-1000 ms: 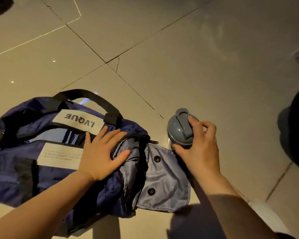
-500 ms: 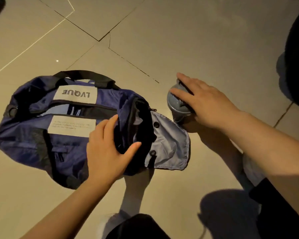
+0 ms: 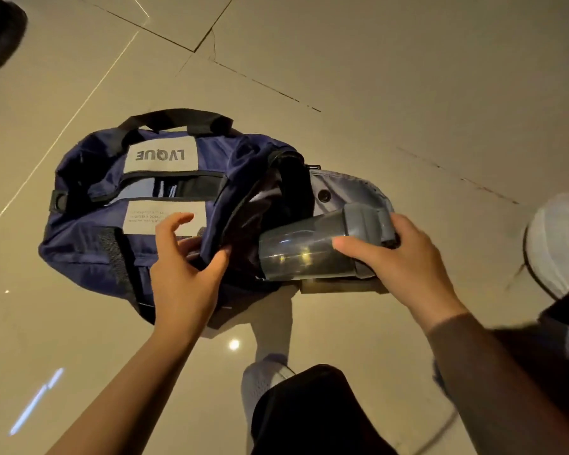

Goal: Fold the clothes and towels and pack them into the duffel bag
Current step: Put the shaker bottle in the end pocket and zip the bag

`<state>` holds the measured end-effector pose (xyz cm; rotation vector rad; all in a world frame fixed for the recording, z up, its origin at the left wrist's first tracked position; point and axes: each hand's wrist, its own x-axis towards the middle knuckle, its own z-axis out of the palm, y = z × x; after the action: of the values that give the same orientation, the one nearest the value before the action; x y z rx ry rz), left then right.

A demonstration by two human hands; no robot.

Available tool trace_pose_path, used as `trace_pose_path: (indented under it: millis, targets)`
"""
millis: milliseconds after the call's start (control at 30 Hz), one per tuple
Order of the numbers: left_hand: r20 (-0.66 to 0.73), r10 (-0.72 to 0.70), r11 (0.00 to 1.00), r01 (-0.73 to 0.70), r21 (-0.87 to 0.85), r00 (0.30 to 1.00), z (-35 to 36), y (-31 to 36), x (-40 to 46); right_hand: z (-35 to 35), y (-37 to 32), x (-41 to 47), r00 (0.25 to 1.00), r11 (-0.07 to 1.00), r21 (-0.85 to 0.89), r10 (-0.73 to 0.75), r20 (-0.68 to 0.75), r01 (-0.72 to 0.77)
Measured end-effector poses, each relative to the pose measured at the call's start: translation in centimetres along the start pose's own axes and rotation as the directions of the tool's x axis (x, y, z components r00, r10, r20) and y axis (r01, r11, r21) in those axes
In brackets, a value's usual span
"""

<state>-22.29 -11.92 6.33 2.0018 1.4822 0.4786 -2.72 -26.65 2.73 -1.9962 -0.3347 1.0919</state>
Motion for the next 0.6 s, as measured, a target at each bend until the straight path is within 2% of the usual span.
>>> trace_pose_path:
  millis: [67,133,233,300,433,500,600]
  targets:
    - [0.035,-0.024,0.999,0.026,-0.045,0.999,0.4,-0.2,-0.5,2.8,0.5,0.0,0.997,0.997,0.049,0.065,0.037,-0.066]
    - [0.059,-0.049,0.992,0.055,-0.109,0.997,0.6,-0.5,-1.0,4.6,0.5,0.3,0.995,0.996,-0.011,0.093,-0.018,-0.093]
    - [0.083,-0.045,0.993,0.054,-0.109,0.996,0.3,-0.7,-2.1,6.2,0.0,0.5,0.985,0.983,-0.153,0.074,-0.153,-0.098]
    - [0.066,-0.008,0.994,0.015,-0.11,0.998,0.2,-0.4,-2.7,7.6,-0.6,0.6,0.988,0.978,-0.207,0.004,-0.156,-0.036]
    - [0.081,0.108,0.993,-0.104,-0.052,0.991,0.0,-0.4,-3.8,10.4,-1.9,0.7,0.999,0.917,-0.394,-0.05,0.02,0.054]
    - [0.105,0.196,0.98,-0.199,0.022,0.975,-0.3,-0.4,-3.8,10.0,-1.4,0.5,0.993,0.911,-0.398,-0.076,0.085,0.104]
    - [0.246,0.341,0.898,-0.392,0.201,0.907,-0.3,-0.1,-3.3,8.7,0.3,0.0,0.974,0.934,-0.306,-0.135,0.18,0.186]
